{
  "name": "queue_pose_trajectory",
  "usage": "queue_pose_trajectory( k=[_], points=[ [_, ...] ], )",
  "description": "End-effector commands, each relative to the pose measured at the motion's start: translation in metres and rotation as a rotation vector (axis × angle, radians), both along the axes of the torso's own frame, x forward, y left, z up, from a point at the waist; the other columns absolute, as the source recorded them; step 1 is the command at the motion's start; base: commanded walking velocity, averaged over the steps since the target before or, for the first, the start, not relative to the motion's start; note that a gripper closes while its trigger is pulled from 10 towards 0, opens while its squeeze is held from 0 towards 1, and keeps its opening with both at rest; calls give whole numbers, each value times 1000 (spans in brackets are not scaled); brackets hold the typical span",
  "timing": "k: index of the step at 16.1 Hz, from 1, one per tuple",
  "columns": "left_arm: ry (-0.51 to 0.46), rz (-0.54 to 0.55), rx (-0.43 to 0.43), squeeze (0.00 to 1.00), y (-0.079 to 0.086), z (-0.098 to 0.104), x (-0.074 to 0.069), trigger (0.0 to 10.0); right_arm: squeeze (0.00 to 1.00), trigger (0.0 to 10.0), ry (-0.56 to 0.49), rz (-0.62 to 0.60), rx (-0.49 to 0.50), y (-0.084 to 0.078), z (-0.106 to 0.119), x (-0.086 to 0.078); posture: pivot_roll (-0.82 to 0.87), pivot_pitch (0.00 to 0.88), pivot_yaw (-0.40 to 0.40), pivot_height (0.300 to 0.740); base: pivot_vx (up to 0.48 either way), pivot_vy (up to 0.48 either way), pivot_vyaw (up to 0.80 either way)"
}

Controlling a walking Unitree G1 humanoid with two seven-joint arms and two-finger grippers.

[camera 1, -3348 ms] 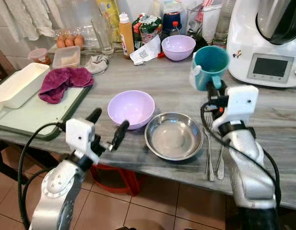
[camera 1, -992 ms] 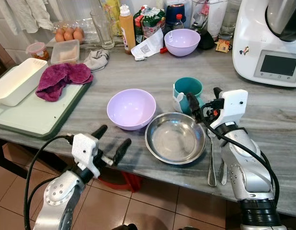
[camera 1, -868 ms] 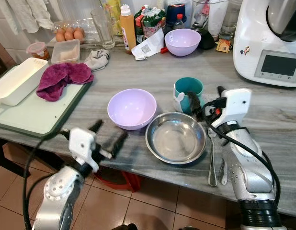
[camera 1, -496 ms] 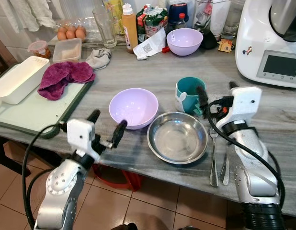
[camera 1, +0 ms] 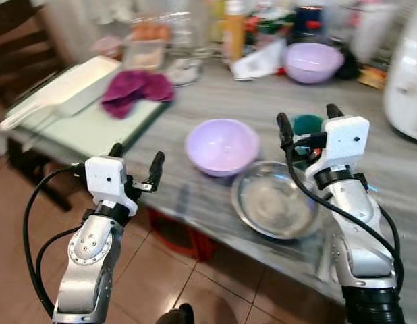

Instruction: Setting the table

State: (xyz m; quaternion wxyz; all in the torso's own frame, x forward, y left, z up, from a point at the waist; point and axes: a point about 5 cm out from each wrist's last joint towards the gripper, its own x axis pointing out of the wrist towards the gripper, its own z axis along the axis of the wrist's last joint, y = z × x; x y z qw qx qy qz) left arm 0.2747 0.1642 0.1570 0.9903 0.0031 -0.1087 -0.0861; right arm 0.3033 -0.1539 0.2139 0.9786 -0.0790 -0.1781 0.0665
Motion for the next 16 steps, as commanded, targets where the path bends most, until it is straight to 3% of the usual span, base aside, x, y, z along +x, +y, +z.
queue_pose_trajectory(
  k=[1,10,16],
  points=[
    [17,41,9,0,5,-2,1,10000,0,10000,-26,26,-5,6,5,-3,-143,144,69,740,0,0,800],
    [17,208,6,0,16,-4,9,10000,0,10000,-45,91,-30,16,10,-5,-150,142,62,740,0,0,800],
    [16,220,0,0,17,-5,11,10000,0,10000,-40,112,-27,19,10,-5,-147,138,56,740,0,0,800]
  ],
)
